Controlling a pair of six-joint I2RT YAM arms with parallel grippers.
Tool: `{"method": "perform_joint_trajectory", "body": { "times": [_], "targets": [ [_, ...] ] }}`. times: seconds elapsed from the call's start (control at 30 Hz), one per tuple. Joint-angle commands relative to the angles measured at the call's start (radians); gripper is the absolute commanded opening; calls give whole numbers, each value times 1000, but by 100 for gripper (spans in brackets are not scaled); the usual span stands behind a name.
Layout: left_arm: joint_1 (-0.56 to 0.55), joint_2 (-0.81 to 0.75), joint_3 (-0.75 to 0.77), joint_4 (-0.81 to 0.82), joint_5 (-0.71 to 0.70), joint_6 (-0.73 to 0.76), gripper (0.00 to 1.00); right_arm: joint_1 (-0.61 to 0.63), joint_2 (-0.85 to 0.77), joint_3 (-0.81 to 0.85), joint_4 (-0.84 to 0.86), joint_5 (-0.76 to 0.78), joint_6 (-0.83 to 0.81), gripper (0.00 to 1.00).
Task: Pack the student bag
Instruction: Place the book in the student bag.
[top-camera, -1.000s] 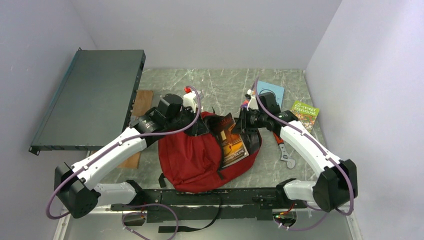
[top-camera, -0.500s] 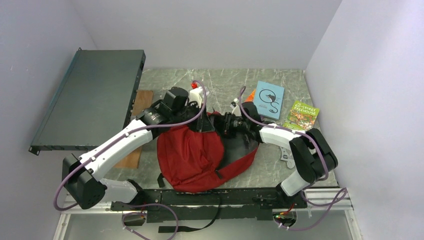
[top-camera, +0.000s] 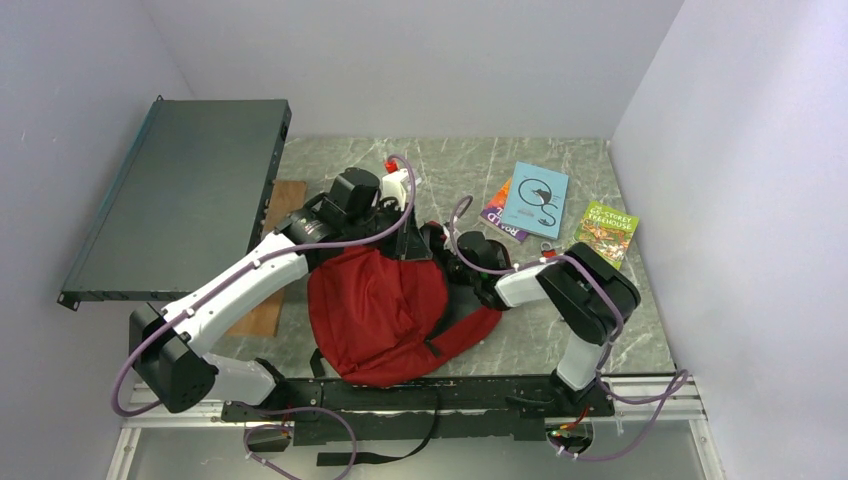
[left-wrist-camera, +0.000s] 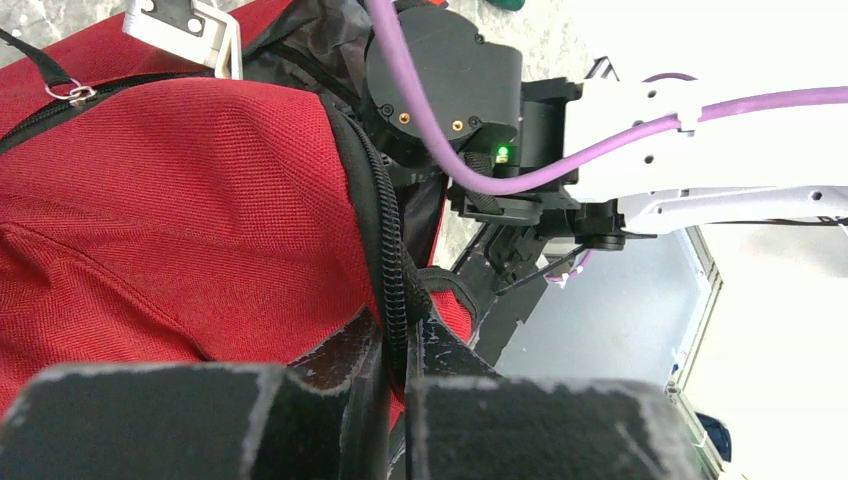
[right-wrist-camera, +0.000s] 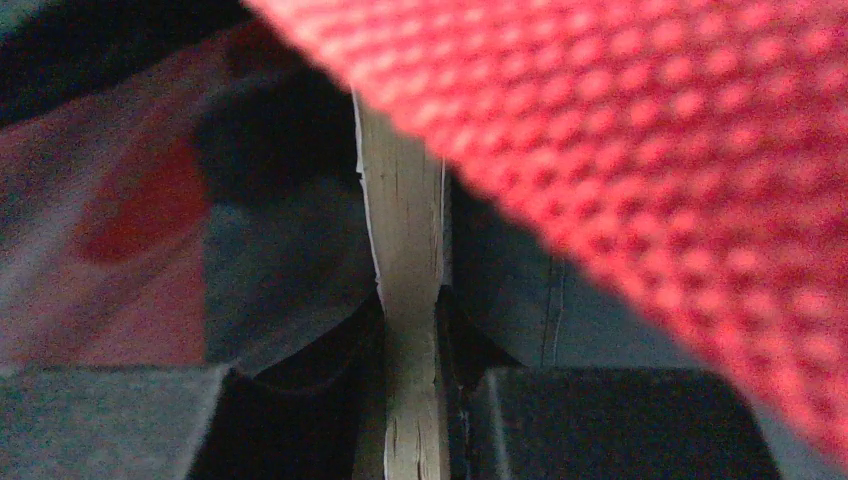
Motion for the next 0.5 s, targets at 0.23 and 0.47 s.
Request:
{"method": "perform_joint_trajectory", "body": {
  "times": [0.23,0.47],
  "targets": [
    [1,-129,5,20,-129,79,0,13,64,-27,271,47,40,10],
    [4,-144,-1,55,-83,60,0,94,68,-60,491,121,112,8]
  ]
}}
